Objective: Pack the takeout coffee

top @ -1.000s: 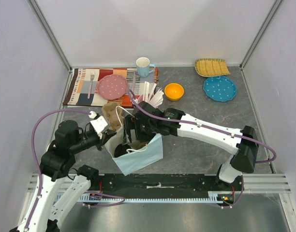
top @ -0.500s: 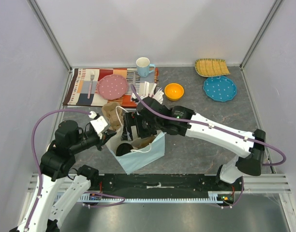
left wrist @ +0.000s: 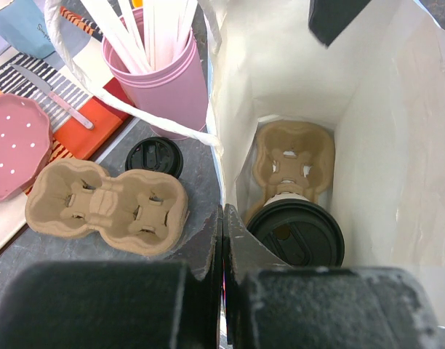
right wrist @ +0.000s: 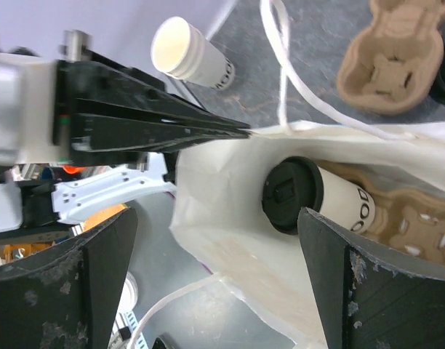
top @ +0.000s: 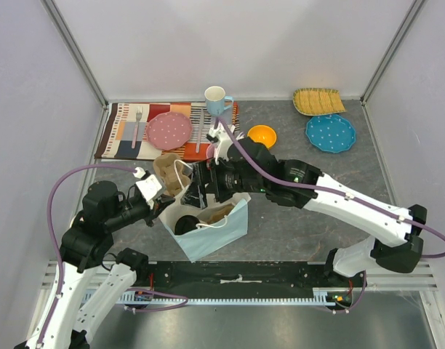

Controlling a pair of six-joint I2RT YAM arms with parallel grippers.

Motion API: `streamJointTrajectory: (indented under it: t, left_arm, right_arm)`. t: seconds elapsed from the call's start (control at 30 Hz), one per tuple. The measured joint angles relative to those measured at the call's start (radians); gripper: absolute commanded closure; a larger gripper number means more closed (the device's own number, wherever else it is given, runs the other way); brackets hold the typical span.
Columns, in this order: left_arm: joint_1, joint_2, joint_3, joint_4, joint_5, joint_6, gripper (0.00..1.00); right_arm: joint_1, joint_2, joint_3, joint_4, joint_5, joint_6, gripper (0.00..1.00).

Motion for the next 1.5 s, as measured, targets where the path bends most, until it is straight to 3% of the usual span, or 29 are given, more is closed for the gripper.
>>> streamJointTrajectory:
  t: [0.33,0.63,1.07,1.5]
  left_arm:
    - [0.000,0.000,0.000,0.000,0.000,0.000,0.98]
    - [0.000,0.000,0.000,0.000,0.000,0.000,0.98]
    - [0.000,0.000,0.000,0.000,0.000,0.000,0.98]
    - [0.000,0.000,0.000,0.000,0.000,0.000,0.98]
  right_arm:
    - [0.000,-0.110,-0.062,0.196,-0.010,-0.056,0.02]
    - [0.000,-0.213,-0.093,0.277,0.138,-0.100,0.02]
    - [-0.047,-0.268,-0.128,0.163,0.423,-0.071,0.02]
    - [-0.053,-0.240,-0.127,0.132,0.387,-0.064,0.02]
